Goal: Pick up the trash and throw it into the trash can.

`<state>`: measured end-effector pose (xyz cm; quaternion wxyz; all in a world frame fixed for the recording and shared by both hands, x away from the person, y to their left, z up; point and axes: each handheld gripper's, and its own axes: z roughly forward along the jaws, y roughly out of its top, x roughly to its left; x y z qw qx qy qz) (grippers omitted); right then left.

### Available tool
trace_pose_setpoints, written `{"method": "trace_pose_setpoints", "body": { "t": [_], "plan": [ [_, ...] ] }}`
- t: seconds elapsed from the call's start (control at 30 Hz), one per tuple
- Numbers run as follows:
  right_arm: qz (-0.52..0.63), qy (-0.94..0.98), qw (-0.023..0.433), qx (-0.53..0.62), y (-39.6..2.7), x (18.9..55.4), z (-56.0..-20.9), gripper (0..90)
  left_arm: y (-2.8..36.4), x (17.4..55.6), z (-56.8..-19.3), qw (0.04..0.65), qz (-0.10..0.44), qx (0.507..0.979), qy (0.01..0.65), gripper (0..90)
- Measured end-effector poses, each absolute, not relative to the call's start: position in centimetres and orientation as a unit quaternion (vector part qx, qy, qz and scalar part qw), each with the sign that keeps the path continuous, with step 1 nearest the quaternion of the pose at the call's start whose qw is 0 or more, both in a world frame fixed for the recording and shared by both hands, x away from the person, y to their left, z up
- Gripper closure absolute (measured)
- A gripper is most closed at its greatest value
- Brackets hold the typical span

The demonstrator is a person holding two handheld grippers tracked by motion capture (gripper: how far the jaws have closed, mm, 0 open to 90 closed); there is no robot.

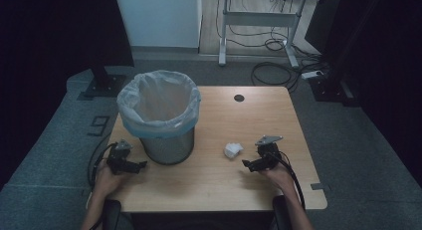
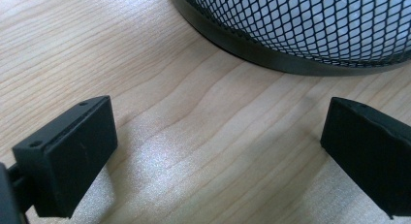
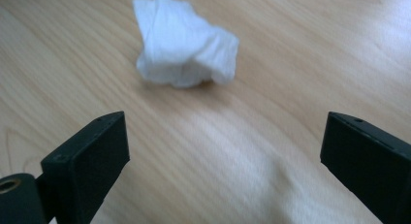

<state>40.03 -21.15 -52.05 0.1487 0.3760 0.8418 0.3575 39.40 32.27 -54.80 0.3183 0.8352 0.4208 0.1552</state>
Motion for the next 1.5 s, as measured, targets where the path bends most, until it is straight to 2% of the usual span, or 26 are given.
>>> {"method": "trace_pose_setpoints", "body": {
  "t": [0.23,0.53,0.73,0.87,0.97,1.1,1.17,1.5],
  "plan": [
    [0.357,0.845,0.149,0.369,-19.4,41.7,-51.4,2.1,32.3,39.4,-54.8,0.318,0.155,0.835,0.421,0.0],
    [0.366,0.855,0.134,0.342,-16.6,43.2,-51.1,13.6,32.3,39.4,-54.8,0.318,0.155,0.835,0.421,0.0],
    [0.342,0.871,0.120,0.332,-15.0,44.1,-52.3,25.5,32.3,39.4,-54.8,0.318,0.155,0.835,0.421,0.0],
    [0.325,0.877,0.128,0.330,-14.8,44.5,-53.3,32.9,32.3,39.4,-54.8,0.318,0.155,0.835,0.421,0.0],
    [0.318,0.880,0.123,0.332,-14.8,44.6,-53.7,42.1,32.3,39.4,-54.8,0.318,0.155,0.835,0.421,0.0],
    [0.318,0.878,0.121,0.338,-15.0,44.6,-53.5,59.6,32.3,39.4,-54.8,0.318,0.155,0.835,0.421,0.0],
    [0.315,0.878,0.118,0.341,-15.1,44.6,-53.4,63.4,32.3,39.4,-54.8,0.318,0.155,0.835,0.421,0.0],
    [0.332,0.874,0.090,0.344,-15.5,44.1,-51.6,65.6,32.3,39.4,-54.8,0.318,0.155,0.835,0.421,0.0]
  ]
}}
